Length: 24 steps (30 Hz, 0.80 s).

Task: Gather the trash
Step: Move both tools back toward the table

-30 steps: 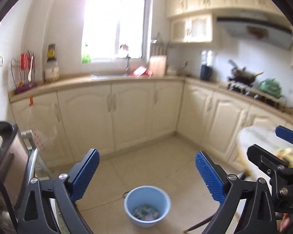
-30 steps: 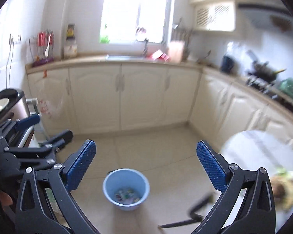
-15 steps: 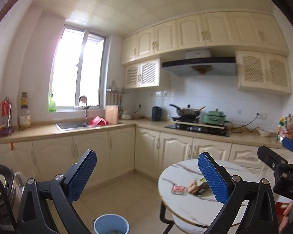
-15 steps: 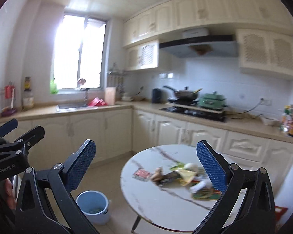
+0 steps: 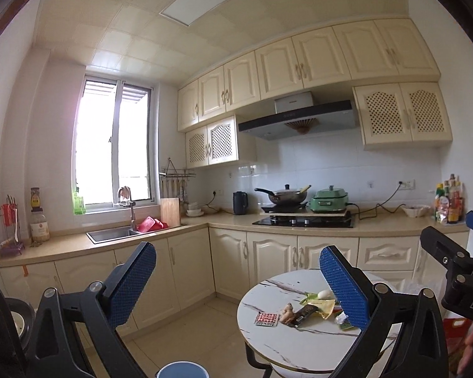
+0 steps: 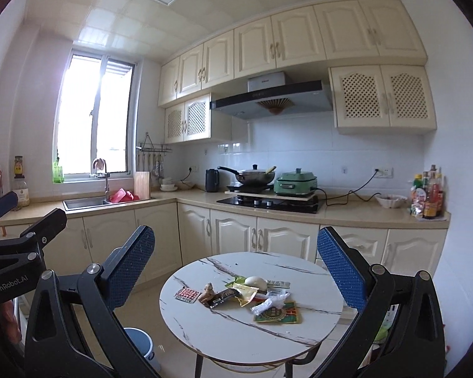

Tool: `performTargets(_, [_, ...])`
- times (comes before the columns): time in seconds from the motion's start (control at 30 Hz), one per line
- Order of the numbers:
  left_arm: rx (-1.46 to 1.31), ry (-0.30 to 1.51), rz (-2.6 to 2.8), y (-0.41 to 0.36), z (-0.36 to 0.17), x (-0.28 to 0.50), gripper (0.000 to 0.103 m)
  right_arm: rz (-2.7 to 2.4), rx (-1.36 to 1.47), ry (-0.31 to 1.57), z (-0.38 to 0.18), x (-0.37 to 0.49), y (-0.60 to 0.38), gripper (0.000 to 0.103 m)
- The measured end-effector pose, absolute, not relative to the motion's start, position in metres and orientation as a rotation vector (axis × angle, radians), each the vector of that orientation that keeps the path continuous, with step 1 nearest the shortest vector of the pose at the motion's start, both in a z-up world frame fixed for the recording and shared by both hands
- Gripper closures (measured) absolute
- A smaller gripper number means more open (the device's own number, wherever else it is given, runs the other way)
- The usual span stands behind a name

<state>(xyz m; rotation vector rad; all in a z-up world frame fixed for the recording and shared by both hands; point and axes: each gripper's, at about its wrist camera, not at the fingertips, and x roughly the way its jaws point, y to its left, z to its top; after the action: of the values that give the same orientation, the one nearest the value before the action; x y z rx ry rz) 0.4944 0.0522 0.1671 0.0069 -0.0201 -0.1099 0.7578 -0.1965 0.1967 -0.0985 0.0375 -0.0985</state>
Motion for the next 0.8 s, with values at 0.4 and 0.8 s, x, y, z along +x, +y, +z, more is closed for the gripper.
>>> performTargets(0.4, [0.005, 0.041, -0.083, 0.01, 0.188, 0.566, 0.001, -0.115, -0.082, 0.038, 0.194, 0.758, -0.205, 0.0])
performTargets(0.8, [-0.012, 0.079, -0.12, -0.019, 0.209, 0.656, 0.001, -0.163, -0.081, 0.075, 0.179, 0.781, -0.218, 0.0])
